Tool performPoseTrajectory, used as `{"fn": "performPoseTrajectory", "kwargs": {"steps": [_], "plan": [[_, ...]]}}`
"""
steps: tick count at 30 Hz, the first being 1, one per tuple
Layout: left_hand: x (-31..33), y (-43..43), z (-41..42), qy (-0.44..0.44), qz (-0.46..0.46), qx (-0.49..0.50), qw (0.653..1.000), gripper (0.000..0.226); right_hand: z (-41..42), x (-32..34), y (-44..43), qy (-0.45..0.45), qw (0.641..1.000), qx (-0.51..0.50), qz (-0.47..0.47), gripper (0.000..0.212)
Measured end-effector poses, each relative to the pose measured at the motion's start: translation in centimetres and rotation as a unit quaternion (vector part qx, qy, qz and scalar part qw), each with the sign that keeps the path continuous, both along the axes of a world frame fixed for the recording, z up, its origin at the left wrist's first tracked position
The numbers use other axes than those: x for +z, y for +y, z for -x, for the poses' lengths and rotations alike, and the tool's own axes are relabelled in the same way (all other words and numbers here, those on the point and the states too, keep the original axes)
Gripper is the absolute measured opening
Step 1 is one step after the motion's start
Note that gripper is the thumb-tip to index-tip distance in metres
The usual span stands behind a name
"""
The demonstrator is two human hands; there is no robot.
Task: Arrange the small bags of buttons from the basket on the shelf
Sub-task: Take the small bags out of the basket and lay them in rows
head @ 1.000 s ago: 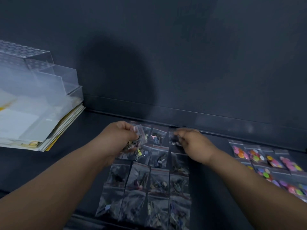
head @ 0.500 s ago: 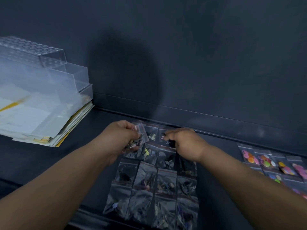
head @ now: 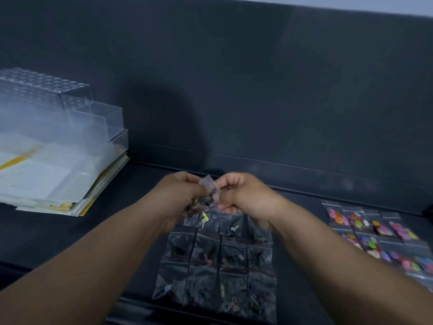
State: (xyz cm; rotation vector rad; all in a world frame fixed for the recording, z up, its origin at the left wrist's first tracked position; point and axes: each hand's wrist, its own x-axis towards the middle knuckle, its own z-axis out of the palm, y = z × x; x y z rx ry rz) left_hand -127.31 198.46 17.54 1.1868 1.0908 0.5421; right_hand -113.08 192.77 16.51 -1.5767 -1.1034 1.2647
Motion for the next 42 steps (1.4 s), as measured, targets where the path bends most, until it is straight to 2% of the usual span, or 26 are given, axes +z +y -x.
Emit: {"fn": "performPoseTrajectory", "kwargs": {"steps": [3, 6, 10, 13, 16, 19, 23, 25, 29, 32, 36, 38, 40, 42], "plan": [[0.4, -0.2, 0.5, -0.028, 0.065, 0.012, 0.997, 0.003, 0.0, 0.3, -0.6, 0.053, 0.998, -0.035, 0.001, 0.019], [0.7, -0.5, 1.3, -0.058, 0.128, 0.009, 0.99, 0.019, 0.2, 0.5, -1.4, 0.134, 0.989, -0.055, -0.001, 0.023], [0.8, -1.1, 2.1, -0.048, 0.093, 0.002, 0.994, 0.035, 0.9, 0.8, -2.6, 0.187, 0.98, -0.061, 0.009, 0.025], [1.1, -1.5, 2.8, -0.034, 0.051, 0.01, 0.998, 0.036, 1.1, 1.1, -3.4, 0.227, 0.971, -0.078, 0.006, 0.026], [1.3, -1.7, 3.5, -0.041, 0.025, 0.019, 0.999, 0.033, 1.3, 1.5, -4.0, 0.257, 0.961, -0.097, -0.008, 0.014], [1.3, -2.2, 4.1, -0.026, -0.002, 0.012, 1.0, 0.032, 1.7, 1.2, -4.4, 0.229, 0.967, -0.115, -0.003, 0.012], [0.9, -2.9, 4.9, 0.008, -0.072, 0.002, 0.997, 0.024, 2.9, 0.4, -5.3, 0.102, 0.986, -0.13, -0.015, 0.02], [0.7, -3.2, 5.5, 0.031, -0.126, -0.008, 0.992, 0.021, 3.5, 0.4, -5.9, 0.072, 0.986, -0.149, -0.03, 0.024], [0.4, -3.5, 6.2, 0.027, -0.175, -0.013, 0.984, 0.023, 4.2, 0.8, -6.9, 0.081, 0.979, -0.185, -0.029, 0.031], [0.3, -3.7, 6.6, 0.006, -0.163, -0.02, 0.986, 0.025, 4.7, 1.1, -7.5, 0.148, 0.973, -0.177, -0.006, 0.036], [0.2, -4.3, 6.9, -0.03, -0.124, -0.026, 0.991, 0.022, 5.9, 1.4, -8.2, 0.234, 0.956, -0.174, 0.023, 0.026], [0.2, -4.5, 7.1, -0.049, -0.109, -0.032, 0.992, 0.023, 6.7, 1.6, -8.4, 0.23, 0.96, -0.159, 0.028, 0.022], [0.4, -4.9, 7.3, -0.064, -0.102, -0.045, 0.992, 0.023, 7.5, 1.8, -8.7, 0.189, 0.975, -0.114, 0.032, 0.014], [0.7, -5.5, 7.5, -0.077, -0.098, -0.064, 0.99, 0.022, 8.2, 1.8, -8.9, 0.133, 0.988, -0.067, 0.04, 0.019]]}}
